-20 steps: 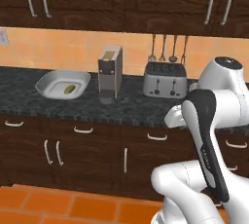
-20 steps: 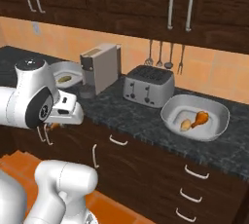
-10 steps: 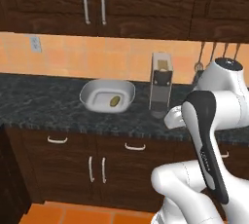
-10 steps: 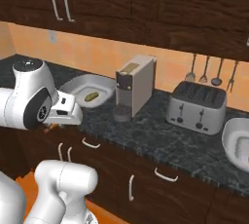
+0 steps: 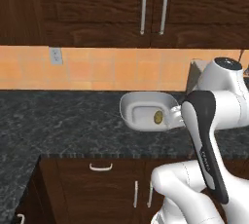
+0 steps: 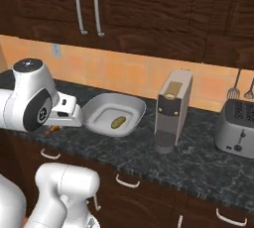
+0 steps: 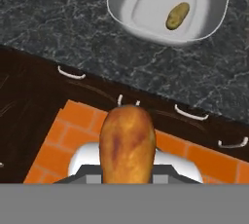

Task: Place one potato and one chicken drumstick in each tupperware on the nearby counter, to pack two identical lunches.

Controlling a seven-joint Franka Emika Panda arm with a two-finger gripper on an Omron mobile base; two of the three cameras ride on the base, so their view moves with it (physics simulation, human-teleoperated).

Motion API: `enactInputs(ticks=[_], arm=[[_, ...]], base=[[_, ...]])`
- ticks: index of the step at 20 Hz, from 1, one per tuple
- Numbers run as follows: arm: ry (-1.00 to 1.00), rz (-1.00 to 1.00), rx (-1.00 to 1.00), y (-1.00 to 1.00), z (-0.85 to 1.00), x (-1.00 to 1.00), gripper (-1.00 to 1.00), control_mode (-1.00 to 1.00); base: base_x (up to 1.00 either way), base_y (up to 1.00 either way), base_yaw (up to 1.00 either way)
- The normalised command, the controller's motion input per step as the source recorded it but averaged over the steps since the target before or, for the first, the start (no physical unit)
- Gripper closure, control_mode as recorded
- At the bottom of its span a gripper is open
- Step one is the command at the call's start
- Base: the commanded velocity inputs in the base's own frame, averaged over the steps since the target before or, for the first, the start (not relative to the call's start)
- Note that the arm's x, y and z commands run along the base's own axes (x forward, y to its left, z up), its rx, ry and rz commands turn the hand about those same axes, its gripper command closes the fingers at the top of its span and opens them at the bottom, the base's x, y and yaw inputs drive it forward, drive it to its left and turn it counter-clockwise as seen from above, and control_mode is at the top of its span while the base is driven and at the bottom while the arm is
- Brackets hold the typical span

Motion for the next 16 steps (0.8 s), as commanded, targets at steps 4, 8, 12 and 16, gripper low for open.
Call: enactInputs(ticks=[4, 8, 12, 16], arm=[[0.0, 0.0, 0.0, 0.0, 0.0, 0.0, 1.0, 1.0], [0.12, -0.27, 0.04, 0.0, -0.29, 0.34, 1.0, -1.0], [0.1, -0.26, 0.0, 0.2, -0.4, 0.97, 1.0, -1.0], [0.11, -0.13, 0.0, 0.3, -0.35, 1.0, 1.0, -1.0]], base=[[0.87, 0.03, -0.3], [0.19, 0.0, -0.08], [0.0, 0.0, 0.0], [0.0, 0.0, 0.0]])
